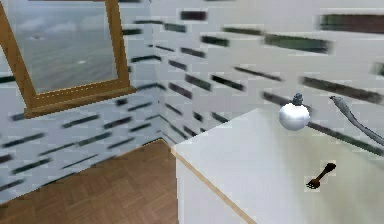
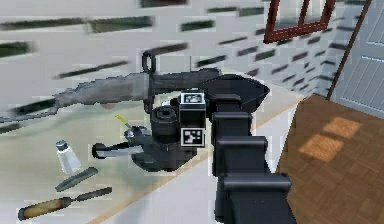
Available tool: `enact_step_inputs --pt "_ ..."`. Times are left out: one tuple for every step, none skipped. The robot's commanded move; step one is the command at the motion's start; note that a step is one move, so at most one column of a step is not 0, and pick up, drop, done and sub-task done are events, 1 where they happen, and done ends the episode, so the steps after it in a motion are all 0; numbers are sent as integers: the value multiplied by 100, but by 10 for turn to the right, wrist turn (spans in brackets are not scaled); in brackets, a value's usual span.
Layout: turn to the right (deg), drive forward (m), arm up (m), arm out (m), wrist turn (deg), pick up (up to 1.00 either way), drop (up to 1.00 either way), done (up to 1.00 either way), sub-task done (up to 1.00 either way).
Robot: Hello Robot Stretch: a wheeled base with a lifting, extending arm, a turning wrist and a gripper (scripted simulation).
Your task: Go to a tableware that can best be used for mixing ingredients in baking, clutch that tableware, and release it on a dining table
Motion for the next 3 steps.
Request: enact_step_inputs --pt "0 0 0 0 210 0 0 0 0" --pt "0 0 -8 0 0 0 0 0 0" --pt "0 0 0 0 0 100 0 0 0"
